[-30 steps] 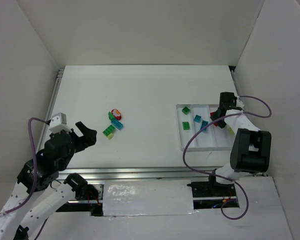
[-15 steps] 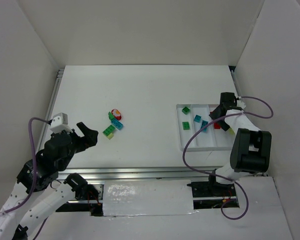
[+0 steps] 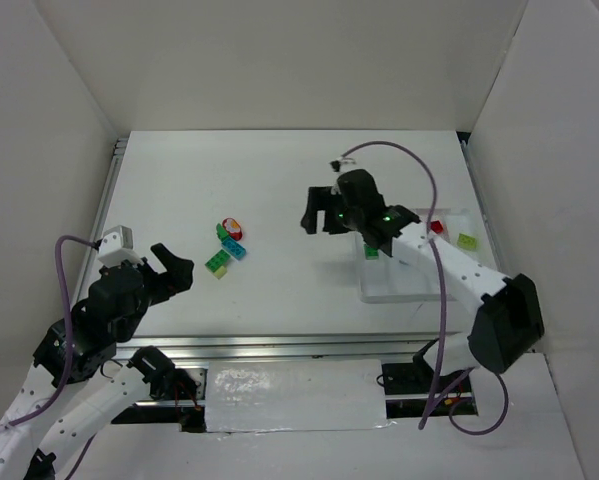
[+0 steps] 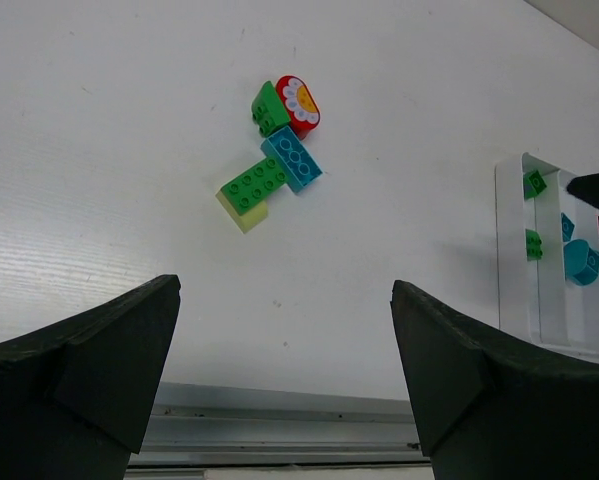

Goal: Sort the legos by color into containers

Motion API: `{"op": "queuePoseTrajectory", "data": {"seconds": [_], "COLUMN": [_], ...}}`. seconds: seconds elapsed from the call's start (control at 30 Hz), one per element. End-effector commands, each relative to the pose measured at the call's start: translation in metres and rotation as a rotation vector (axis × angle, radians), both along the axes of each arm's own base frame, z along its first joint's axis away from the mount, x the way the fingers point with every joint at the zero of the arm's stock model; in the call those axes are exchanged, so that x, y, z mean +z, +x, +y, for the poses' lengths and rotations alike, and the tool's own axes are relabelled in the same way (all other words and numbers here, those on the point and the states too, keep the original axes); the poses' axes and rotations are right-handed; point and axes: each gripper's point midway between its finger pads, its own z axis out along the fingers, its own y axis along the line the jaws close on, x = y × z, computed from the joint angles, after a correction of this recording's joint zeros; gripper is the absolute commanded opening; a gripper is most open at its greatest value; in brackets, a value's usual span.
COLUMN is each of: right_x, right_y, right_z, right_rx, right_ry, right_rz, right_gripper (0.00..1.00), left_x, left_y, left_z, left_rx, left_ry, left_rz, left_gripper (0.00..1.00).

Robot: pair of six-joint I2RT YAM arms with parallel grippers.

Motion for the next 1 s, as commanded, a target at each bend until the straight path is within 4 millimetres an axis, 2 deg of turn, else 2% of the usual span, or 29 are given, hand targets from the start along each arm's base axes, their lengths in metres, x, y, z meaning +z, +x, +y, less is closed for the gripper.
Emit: {"op": "queuePoseTrajectory", "data": {"seconds": [0.0, 0.03, 0.07, 0.1, 0.13, 0.17, 0.23, 0.27, 0.3, 0.33, 0.37, 0.4, 0.47, 0.57, 0.73, 0.97], "right_x": [-0.006, -0.017, -0.023, -0.038, -0.061, -0.050, -0.062, -0.065, -0.078, -0.074, -0.076, -0.088, -0.089, -0.108, -0.121, -0.127], "right_y": [-0.025, -0.026, -0.024, -0.010, -0.014, -0.011, 0.001, 0.001, 0.005, 0.009, 0.007, 0.006, 0.009, 0.012, 0.021, 0.024], "right_z": [0.088, 0.118, 0.129, 0.140, 0.142, 0.161, 0.179, 0.186, 0.191, 0.199, 0.204, 0.209, 0.217, 0.224, 0.230, 0.238], "right_rx": [0.461, 0.529, 0.545, 0.524, 0.533, 0.557, 0.549, 0.558, 0.557, 0.561, 0.584, 0.597, 0.596, 0.595, 0.574, 0.584], "right_ry": [-0.006, -0.039, -0.071, -0.140, -0.186, -0.179, -0.205, -0.211, -0.229, -0.223, -0.225, -0.235, -0.258, -0.285, -0.304, -0.323], "right_rz": [-0.016, 0.001, 0.007, 0.028, 0.071, 0.040, 0.037, 0.033, 0.045, 0.029, 0.028, 0.046, 0.025, 0.037, 0.035, 0.030], "right_gripper": [0.88, 0.88, 0.87, 0.86, 0.85, 0.83, 0.81, 0.80, 0.79, 0.79, 0.78, 0.78, 0.78, 0.77, 0.76, 0.73], "left_x": [0.006, 0.006, 0.005, 0.004, 0.005, 0.003, 0.003, 0.003, 0.003, 0.002, 0.004, 0.004, 0.004, 0.003, 0.005, 0.005], "left_y": [0.002, 0.003, 0.003, 0.003, 0.004, 0.004, 0.005, 0.005, 0.004, 0.004, 0.004, 0.004, 0.004, 0.004, 0.004, 0.004], "left_z": [0.004, 0.004, 0.003, 0.003, 0.003, 0.002, 0.002, 0.002, 0.003, 0.003, 0.003, 0.003, 0.002, 0.001, 0.001, 0.000], "left_rx": [0.028, 0.029, 0.027, 0.028, 0.029, 0.027, 0.029, 0.028, 0.030, 0.029, 0.030, 0.029, 0.024, 0.020, 0.013, 0.010], "left_ry": [-0.009, -0.006, -0.004, 0.000, 0.003, 0.004, 0.007, 0.007, 0.008, 0.008, 0.003, 0.003, 0.003, 0.006, 0.002, -0.001], "left_rz": [-0.029, -0.026, -0.020, -0.016, -0.015, -0.009, -0.008, -0.007, -0.005, -0.006, -0.011, -0.014, -0.014, -0.011, -0.017, -0.020], "left_gripper": [1.00, 1.00, 1.00, 0.99, 0.99, 0.99, 0.99, 0.99, 0.99, 1.00, 0.99, 0.99, 1.00, 0.99, 1.00, 0.99]}}
